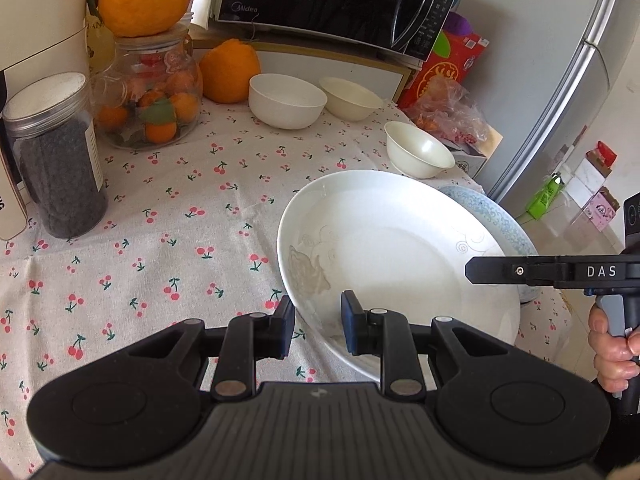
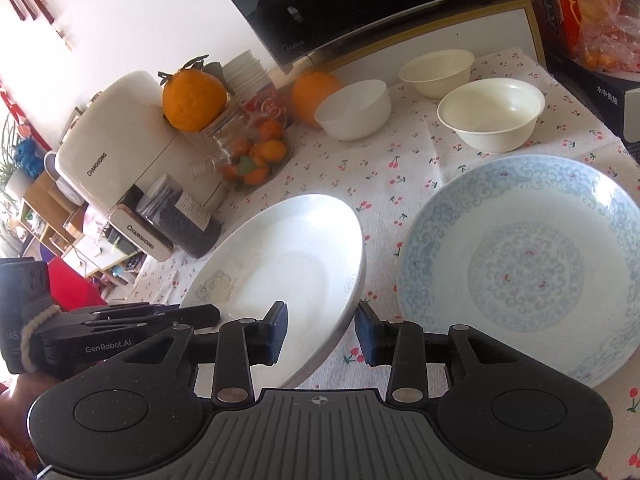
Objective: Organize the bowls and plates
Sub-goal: 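Lift the white plate with the left gripper over the blue plate stack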
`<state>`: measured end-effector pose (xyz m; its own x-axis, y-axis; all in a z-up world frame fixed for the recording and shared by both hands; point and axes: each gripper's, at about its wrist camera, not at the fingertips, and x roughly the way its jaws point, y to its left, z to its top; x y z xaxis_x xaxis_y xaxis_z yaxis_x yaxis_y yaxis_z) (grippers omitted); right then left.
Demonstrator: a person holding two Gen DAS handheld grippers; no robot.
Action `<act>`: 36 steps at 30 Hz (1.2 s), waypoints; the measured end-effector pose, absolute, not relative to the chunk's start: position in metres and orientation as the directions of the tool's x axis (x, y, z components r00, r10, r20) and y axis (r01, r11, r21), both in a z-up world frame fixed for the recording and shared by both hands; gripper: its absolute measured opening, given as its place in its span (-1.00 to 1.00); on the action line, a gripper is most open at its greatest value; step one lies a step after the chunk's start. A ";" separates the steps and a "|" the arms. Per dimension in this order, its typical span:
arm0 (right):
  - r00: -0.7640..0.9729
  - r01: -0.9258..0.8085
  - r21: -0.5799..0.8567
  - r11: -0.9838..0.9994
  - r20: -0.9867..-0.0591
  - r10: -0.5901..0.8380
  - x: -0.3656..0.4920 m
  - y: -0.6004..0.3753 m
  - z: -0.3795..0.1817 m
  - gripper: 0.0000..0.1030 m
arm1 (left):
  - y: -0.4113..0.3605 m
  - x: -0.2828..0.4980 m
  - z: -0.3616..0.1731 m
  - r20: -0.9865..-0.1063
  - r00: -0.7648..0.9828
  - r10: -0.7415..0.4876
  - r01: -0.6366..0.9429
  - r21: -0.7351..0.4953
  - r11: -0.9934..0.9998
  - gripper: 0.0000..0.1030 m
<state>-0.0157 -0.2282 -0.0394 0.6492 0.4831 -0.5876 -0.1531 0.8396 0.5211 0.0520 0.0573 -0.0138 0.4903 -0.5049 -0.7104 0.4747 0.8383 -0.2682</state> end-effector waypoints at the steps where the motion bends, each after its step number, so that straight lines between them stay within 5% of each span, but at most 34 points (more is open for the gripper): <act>1: 0.655 -0.149 0.521 0.841 -0.584 0.478 -0.015 -0.230 -0.038 -0.29 | 0.055 0.052 -0.013 -0.707 0.491 -0.509 0.477 -0.270 0.836 -0.57; 36: 0.631 0.189 0.400 0.897 -0.749 0.201 -0.011 -0.331 -0.031 -0.29 | -0.070 0.070 -0.019 -0.725 0.410 -0.554 0.601 -0.243 0.762 -0.57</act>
